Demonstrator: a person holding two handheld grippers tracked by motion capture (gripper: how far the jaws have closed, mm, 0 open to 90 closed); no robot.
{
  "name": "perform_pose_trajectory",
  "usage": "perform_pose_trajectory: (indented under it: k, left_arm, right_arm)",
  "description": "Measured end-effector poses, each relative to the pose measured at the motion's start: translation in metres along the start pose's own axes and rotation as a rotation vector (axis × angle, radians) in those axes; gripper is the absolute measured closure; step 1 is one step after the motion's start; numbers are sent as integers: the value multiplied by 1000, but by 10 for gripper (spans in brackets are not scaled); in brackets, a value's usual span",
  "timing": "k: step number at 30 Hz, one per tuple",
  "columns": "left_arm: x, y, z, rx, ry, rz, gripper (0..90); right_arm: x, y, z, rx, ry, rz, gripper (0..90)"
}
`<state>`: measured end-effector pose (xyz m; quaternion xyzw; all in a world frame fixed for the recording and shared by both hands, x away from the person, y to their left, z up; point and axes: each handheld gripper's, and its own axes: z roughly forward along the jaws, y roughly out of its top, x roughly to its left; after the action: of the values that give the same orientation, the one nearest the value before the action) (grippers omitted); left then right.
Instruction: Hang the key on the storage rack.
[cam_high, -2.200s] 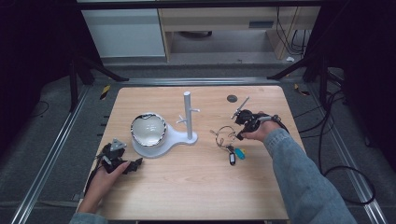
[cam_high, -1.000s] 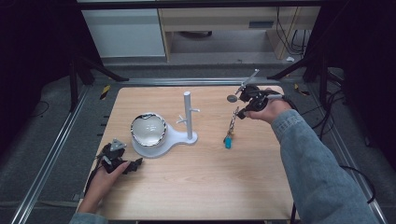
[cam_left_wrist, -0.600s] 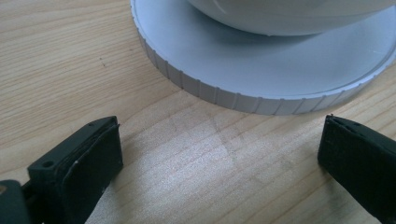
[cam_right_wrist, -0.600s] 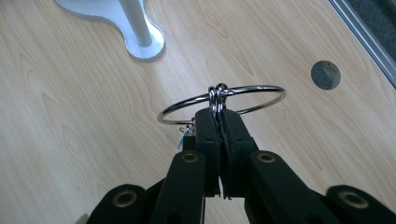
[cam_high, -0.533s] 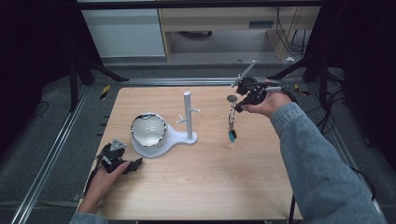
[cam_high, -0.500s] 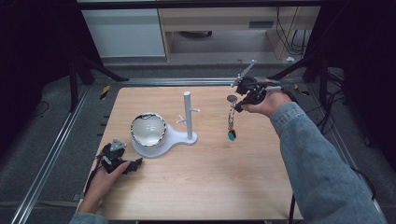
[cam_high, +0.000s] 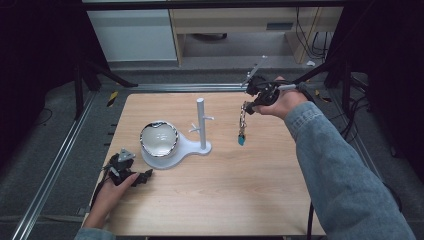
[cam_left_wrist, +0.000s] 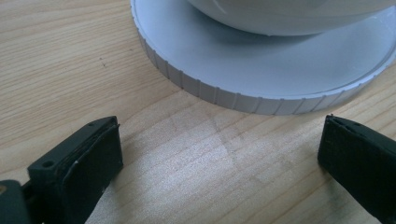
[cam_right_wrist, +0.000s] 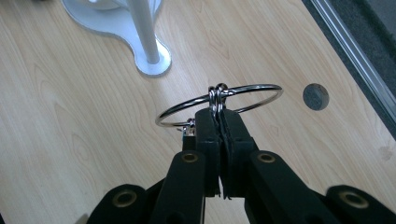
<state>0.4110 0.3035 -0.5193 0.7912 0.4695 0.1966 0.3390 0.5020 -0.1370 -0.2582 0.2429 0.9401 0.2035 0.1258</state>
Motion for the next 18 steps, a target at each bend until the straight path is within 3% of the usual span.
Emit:
perform_pose_trajectory:
  k: [18]
  left_arm:
    - [0,0,0,0,0,0,0]
  right_arm:
    - [10,23,-12,-11,-3,-45,875]
